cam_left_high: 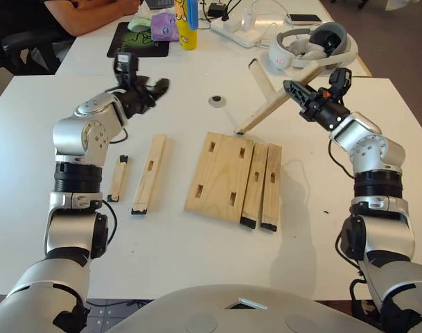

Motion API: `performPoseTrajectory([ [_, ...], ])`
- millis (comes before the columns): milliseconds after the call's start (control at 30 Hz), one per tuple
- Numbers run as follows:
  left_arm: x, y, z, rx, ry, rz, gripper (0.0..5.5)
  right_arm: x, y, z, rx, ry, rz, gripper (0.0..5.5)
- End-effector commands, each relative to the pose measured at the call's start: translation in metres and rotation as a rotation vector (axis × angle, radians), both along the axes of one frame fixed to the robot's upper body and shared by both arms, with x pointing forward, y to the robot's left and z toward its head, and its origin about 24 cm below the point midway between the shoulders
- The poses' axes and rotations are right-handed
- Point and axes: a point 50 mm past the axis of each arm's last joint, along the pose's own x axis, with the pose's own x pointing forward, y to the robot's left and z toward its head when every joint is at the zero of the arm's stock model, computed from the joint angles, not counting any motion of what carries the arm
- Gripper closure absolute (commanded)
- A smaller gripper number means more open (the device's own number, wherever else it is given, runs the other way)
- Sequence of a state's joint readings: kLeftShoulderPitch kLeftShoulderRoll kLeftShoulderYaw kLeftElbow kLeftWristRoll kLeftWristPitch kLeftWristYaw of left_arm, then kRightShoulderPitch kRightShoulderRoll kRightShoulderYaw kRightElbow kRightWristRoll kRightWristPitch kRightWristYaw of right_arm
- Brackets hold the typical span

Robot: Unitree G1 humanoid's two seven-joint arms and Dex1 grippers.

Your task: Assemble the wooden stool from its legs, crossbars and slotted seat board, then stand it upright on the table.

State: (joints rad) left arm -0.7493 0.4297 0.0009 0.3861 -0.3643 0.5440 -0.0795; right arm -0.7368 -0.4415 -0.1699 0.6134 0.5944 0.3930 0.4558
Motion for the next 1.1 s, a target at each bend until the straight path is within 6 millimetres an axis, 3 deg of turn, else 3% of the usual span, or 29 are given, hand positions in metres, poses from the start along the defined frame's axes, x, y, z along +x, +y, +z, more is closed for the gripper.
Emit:
performPoseTrajectory([
  [33,0.021,0.039,0.016,0.306,-0.258,0.437,2.38,0.026,0.008,-0.009,-0.316,0.000,-0.353,3.44],
  [233,0.021,0.041,0.007,0.308,-0.307,0.445,2.38,0.025,0.019,0.000,-0.264,-0.151,-0.301,3.44],
  [567,0.023,0.034,0.008,0.278,-0.354,0.393,2.38,0.008,0.043,0.065,-0.284,-0.448,-0.224,3.44],
  [733,0.024,0.005,0.023,0.139,-0.423,0.156,2.38,-0.018,0.053,0.098,-0.080,-0.528,-0.083,3.44],
  [800,0.010,-0.023,0.034,-0.087,-0.440,-0.171,2.38,-0.040,0.063,0.092,-0.015,-0.463,0.146,3.44],
  [867,-0.009,-0.036,0.041,-0.170,-0.424,-0.408,2.38,-0.065,0.062,0.082,0.026,-0.386,0.351,3.44],
  [967,-0.026,-0.029,0.039,-0.153,-0.376,-0.521,2.38,-0.091,0.046,0.080,0.039,-0.340,0.481,3.44],
  [1100,-0.042,-0.004,0.035,-0.116,-0.319,-0.504,2.38,-0.122,0.021,0.077,-0.074,-0.207,0.616,3.44],
])
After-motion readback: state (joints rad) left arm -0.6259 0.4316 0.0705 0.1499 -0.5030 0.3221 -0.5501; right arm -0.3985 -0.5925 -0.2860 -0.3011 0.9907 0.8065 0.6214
